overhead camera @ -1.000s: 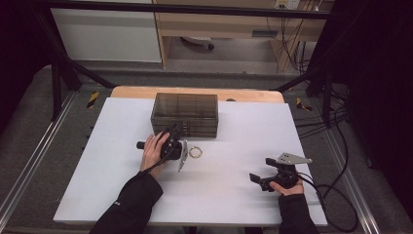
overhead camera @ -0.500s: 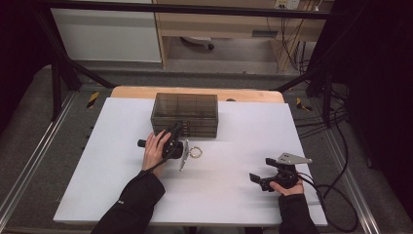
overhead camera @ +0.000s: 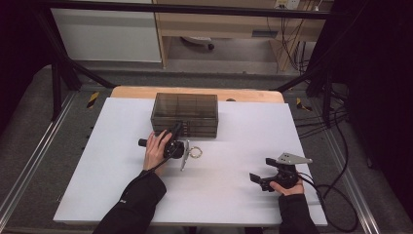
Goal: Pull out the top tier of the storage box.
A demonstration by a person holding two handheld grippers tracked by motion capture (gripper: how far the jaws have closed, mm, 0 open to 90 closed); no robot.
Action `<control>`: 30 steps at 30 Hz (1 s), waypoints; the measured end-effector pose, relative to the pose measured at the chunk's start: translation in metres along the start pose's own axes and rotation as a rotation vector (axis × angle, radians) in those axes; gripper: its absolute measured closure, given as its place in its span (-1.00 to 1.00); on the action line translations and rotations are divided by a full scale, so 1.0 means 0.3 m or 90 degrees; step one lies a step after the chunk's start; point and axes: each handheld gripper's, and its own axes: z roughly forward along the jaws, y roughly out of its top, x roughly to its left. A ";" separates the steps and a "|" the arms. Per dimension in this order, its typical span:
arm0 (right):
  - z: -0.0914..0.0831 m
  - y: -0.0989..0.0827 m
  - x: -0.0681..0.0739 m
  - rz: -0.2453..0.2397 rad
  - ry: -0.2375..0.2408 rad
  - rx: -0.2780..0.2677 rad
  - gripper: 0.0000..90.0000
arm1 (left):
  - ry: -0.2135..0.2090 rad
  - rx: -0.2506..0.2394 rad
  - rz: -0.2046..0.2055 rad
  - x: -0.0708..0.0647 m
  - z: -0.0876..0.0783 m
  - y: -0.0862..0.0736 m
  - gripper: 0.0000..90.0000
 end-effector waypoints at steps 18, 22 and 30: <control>0.000 0.000 0.000 -0.001 0.000 0.000 -0.99 | 0.036 0.017 0.031 -0.020 0.003 0.011 0.75; 0.000 0.000 0.000 -0.002 0.000 0.000 -0.99 | 0.039 0.018 0.032 -0.021 0.003 0.012 0.77; 0.000 0.000 0.001 0.000 0.001 0.001 -0.99 | 0.046 0.021 0.039 -0.026 0.005 0.015 0.79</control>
